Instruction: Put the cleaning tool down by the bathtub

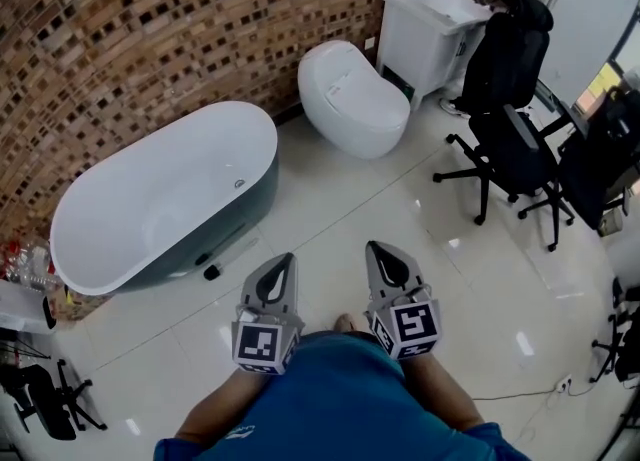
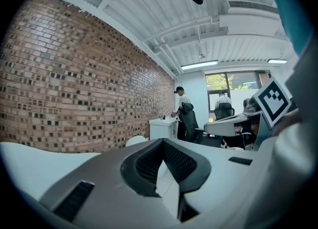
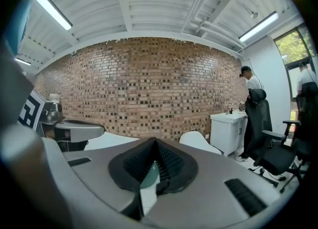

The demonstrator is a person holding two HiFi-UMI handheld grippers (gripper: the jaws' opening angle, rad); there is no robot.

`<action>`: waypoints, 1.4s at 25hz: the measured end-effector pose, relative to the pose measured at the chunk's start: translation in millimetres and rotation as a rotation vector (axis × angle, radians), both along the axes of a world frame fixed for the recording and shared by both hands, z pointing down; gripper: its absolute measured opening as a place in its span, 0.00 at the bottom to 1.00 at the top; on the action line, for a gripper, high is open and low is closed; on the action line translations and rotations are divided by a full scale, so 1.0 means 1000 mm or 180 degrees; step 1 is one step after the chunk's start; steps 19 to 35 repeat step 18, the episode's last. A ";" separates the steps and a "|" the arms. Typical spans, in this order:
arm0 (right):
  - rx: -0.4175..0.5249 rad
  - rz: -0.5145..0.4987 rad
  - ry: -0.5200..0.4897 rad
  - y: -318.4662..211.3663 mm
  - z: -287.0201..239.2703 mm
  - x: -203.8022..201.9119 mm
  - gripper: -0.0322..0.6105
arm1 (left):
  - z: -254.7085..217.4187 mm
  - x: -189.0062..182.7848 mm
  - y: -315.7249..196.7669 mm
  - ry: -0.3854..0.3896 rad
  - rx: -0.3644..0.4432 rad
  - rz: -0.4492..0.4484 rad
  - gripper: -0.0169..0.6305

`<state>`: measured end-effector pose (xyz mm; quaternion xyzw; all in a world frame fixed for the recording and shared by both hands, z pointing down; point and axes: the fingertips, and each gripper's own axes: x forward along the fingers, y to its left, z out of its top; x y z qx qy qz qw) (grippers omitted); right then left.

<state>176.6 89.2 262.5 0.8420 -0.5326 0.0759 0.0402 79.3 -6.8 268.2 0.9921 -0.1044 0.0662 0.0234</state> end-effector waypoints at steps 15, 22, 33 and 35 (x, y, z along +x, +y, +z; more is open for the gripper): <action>0.0062 0.0003 0.0040 -0.023 -0.008 -0.006 0.08 | 0.003 -0.015 -0.017 0.0000 0.0030 0.0025 0.03; 0.0085 -0.0005 0.0046 -0.031 -0.012 -0.012 0.08 | 0.002 -0.021 -0.026 0.0016 0.0028 0.0002 0.03; 0.0085 -0.0005 0.0046 -0.031 -0.012 -0.012 0.08 | 0.002 -0.021 -0.026 0.0016 0.0028 0.0002 0.03; 0.0085 -0.0005 0.0046 -0.031 -0.012 -0.012 0.08 | 0.002 -0.021 -0.026 0.0016 0.0028 0.0002 0.03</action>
